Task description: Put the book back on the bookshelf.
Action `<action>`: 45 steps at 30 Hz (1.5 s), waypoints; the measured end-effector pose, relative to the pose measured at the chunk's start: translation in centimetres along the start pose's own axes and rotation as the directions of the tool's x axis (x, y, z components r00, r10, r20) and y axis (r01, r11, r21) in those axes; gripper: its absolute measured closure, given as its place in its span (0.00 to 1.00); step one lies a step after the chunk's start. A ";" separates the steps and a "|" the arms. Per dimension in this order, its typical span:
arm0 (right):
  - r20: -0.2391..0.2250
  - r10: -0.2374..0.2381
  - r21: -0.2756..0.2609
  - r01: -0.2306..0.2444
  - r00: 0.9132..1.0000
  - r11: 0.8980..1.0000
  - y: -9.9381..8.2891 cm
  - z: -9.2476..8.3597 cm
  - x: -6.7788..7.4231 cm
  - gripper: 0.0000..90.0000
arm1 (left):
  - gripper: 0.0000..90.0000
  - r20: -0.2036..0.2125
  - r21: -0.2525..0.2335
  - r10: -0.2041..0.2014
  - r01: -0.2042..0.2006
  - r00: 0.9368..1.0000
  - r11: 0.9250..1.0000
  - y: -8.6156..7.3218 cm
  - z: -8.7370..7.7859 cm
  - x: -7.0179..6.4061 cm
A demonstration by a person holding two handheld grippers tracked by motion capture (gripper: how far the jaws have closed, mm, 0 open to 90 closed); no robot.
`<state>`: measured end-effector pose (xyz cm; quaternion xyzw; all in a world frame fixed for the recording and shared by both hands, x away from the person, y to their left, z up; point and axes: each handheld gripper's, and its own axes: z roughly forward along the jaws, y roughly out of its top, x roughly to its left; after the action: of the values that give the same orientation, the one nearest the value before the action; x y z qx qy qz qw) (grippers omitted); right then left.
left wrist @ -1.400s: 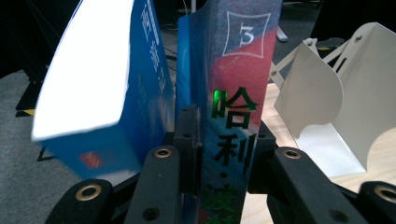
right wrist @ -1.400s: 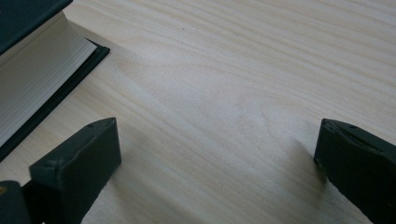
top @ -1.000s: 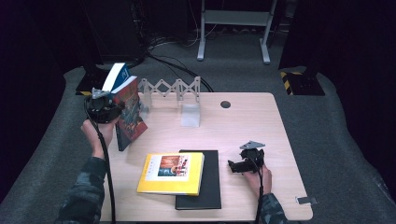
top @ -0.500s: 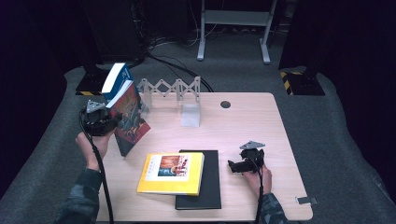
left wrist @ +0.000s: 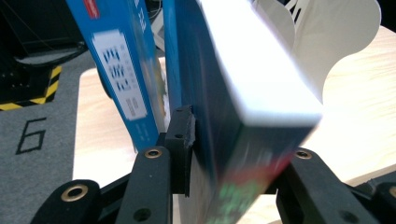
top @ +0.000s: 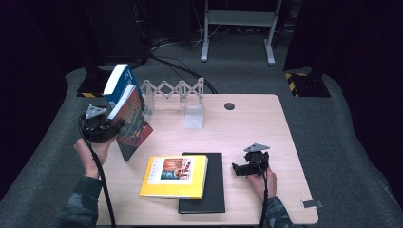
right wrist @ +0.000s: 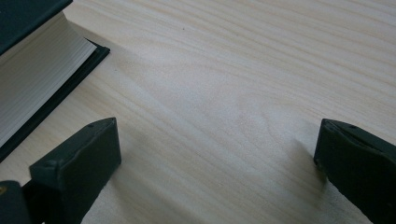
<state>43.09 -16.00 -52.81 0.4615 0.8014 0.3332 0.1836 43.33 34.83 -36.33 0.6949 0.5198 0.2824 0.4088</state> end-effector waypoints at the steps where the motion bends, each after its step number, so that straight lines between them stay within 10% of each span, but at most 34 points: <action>1: 0.000 -0.001 0.000 0.001 1.000 1.000 0.0 0.0 0.0 0.00 | 0.73 0.001 -0.003 -0.006 0.006 1.000 1.000 0.4 -0.1 0.0; 9: 0.000 -0.020 0.000 0.020 1.000 1.000 0.0 0.0 -0.1 0.00 | 0.66 0.014 0.061 0.038 -0.039 0.999 0.997 3.4 0.8 -0.3; 14: 0.002 -0.014 -0.006 0.014 1.000 1.000 -0.1 0.0 -0.1 0.01 | 0.68 -0.013 0.117 0.132 -0.129 0.991 0.985 5.1 2.1 -1.4; 23: 0.002 -0.015 -0.008 0.015 1.000 1.000 -0.1 -0.1 -0.2 0.01 | 0.79 -0.037 0.187 0.178 -0.169 0.983 0.968 6.3 3.4 -2.1; 45: 0.002 -0.015 -0.008 0.015 1.000 1.000 -0.1 -0.1 -0.2 0.01 | 0.81 -0.060 0.108 0.079 -0.072 0.995 0.992 8.2 3.1 -1.0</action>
<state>43.10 -16.21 -52.84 0.4550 0.8034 0.3344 0.1888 49.58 32.03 -30.78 0.7252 0.5204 0.2921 0.3436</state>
